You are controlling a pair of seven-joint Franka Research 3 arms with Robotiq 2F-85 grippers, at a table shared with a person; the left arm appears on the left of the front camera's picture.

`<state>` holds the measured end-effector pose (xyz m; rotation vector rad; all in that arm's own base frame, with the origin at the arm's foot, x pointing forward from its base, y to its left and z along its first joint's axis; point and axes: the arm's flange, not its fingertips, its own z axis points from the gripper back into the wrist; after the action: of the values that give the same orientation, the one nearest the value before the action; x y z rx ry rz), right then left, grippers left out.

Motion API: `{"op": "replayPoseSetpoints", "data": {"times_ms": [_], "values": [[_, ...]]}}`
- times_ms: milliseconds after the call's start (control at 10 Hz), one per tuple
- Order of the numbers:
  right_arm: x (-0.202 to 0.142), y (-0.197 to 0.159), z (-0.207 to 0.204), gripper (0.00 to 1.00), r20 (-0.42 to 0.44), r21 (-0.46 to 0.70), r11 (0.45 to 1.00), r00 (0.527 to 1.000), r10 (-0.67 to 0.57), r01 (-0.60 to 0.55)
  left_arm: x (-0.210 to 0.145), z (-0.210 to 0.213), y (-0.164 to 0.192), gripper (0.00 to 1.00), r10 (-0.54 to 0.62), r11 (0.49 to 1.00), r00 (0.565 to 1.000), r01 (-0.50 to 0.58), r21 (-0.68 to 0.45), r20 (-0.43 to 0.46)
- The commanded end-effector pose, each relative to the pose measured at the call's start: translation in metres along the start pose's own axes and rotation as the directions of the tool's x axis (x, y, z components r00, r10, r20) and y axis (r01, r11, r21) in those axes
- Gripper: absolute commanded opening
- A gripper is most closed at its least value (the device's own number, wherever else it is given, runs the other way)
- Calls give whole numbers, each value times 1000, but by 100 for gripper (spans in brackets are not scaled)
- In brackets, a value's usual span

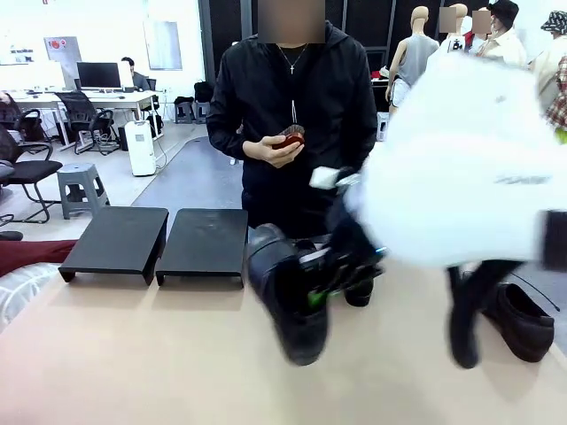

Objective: Organize the shoes by placing them on the stand.
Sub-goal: Pick up one Shoe and place it in the middle of the table.

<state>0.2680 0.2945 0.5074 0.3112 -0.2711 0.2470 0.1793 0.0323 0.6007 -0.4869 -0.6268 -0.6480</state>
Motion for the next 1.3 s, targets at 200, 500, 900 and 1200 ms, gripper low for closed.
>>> {"op": "replayPoseSetpoints", "data": {"times_ms": [200,500,900,1200], "values": [[13,54,-113,0,6,-38,981,981,-191,192,1,1,1,100,1,1000,1000,-1,-10,7],[6,67,-178,0,-30,-112,968,973,-227,223,1,1,1,100,1,1000,1000,-1,-10,7],[16,56,-188,99,-142,7,974,964,-223,227,1,1,1,100,1,1000,1000,-1,-10,7],[33,24,-101,100,-118,171,959,971,-207,225,1,1,1,100,1,1000,1000,-1,-10,7]]}}
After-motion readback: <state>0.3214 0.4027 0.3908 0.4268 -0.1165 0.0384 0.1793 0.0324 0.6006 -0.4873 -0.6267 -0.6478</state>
